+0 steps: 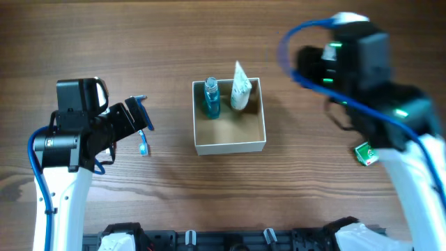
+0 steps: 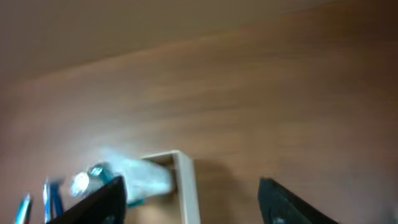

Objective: Pack container
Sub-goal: 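Release the tube and move the right gripper to the Dettol soap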

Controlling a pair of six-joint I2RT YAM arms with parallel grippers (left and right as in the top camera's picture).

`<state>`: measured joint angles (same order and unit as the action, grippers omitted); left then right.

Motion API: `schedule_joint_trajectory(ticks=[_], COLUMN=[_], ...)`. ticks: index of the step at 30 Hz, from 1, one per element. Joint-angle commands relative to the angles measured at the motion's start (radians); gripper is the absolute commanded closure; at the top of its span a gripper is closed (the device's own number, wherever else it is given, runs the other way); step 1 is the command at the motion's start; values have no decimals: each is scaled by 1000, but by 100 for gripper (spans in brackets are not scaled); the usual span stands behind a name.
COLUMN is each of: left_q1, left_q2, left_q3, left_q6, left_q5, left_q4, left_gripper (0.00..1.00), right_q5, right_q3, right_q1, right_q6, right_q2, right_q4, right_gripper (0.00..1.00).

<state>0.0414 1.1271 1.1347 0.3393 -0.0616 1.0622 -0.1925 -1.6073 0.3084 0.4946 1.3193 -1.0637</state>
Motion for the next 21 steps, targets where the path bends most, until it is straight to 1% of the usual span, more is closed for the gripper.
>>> schedule_joint_trajectory(ticks=[1, 2, 3, 6, 11, 16, 21], left_q1=[6, 6, 6, 6, 6, 6, 6], left_q2=[2, 2, 2, 2, 2, 2, 2], left_q3=[18, 18, 18, 18, 18, 18, 18], left_q6=[6, 6, 6, 6, 6, 6, 6], left_q5=[-8, -8, -8, -8, -8, -9, -9], left_q4=[-3, -3, -3, -3, -3, -2, -1], left_gripper=[0, 0, 0, 0, 0, 0, 0], right_q5=[-59, -29, -8, 36, 37, 45, 105], right_q3=[8, 16, 26, 82, 210, 338, 434], right_q1=[-240, -296, -336, -469, -612, -692, -762], right_q6=[326, 328, 327, 327, 315, 291, 282], right_q2=[0, 6, 11, 33, 74, 140, 230], right_q4=[-172, -190, -195, -201, -148, -86, -9], right_gripper=[11, 2, 0, 0, 0, 0, 0])
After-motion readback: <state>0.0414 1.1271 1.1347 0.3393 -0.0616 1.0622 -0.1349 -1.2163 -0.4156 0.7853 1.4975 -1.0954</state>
